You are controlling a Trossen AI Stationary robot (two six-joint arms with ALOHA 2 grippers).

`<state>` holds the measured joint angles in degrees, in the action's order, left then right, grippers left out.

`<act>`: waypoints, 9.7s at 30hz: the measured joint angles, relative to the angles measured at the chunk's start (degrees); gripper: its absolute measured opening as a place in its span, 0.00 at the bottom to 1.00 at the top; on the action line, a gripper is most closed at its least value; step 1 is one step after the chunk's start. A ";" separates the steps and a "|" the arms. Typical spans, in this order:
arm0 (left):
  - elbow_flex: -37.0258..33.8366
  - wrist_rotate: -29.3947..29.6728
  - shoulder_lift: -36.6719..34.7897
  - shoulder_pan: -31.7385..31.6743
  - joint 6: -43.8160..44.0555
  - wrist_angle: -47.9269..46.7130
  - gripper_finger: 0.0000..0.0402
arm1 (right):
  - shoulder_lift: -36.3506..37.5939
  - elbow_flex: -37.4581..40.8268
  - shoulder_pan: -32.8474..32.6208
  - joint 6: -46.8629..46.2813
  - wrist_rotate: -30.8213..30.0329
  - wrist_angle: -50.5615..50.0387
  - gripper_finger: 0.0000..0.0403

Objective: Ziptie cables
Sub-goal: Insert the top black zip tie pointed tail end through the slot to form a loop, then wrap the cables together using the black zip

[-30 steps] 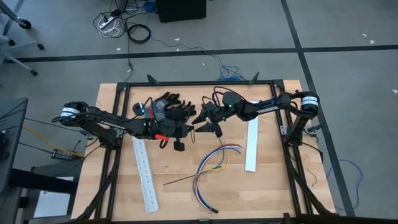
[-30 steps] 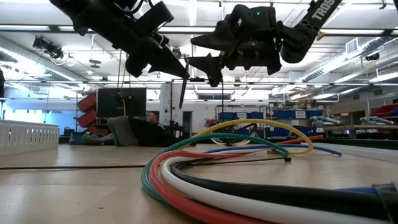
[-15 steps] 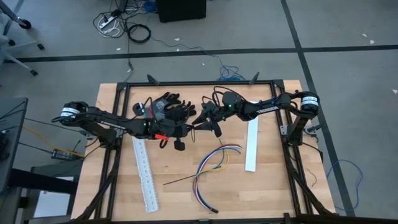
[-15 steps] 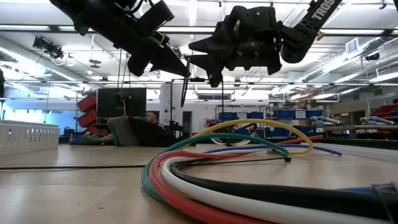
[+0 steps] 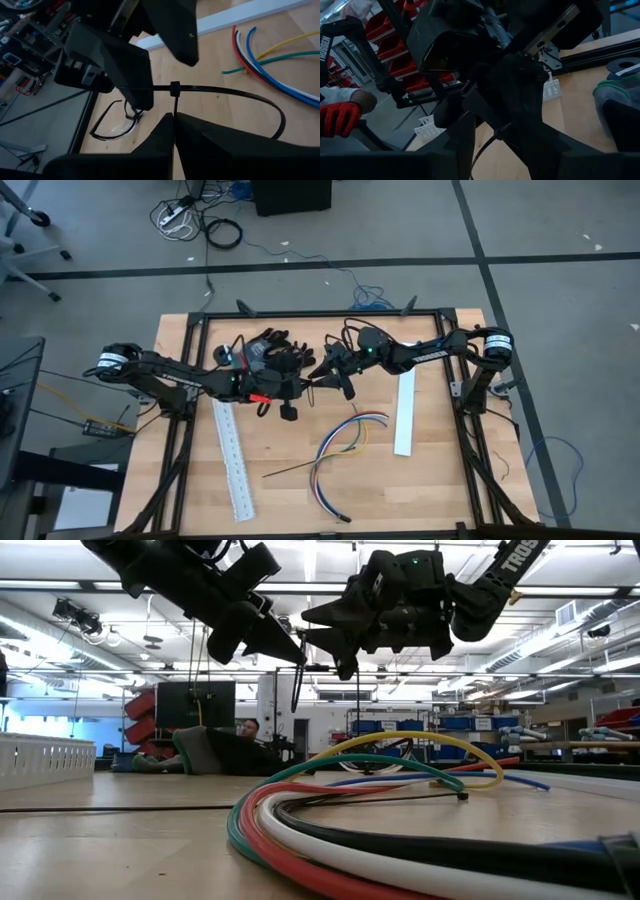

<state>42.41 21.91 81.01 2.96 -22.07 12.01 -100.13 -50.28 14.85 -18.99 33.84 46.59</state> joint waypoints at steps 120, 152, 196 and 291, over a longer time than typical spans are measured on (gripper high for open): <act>-3.85 7.56 -17.97 2.80 0.15 -12.31 0.00 | 5.25 -0.10 -23.22 38.26 -11.49 -24.82 0.57; -4.17 4.76 -17.66 3.10 -1.56 -11.39 0.00 | -26.89 -31.08 -33.37 56.87 -15.93 -50.71 0.44; -11.50 16.72 -8.86 9.64 7.06 12.21 0.00 | 6.85 -23.17 -25.75 24.94 -79.38 -83.16 0.00; -12.72 29.49 3.76 12.90 4.15 20.48 0.00 | 1.01 -21.11 -12.92 26.40 -34.15 -45.55 0.64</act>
<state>29.69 51.40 84.77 15.86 -17.91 32.50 -99.12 -71.40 1.92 7.41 -0.30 1.04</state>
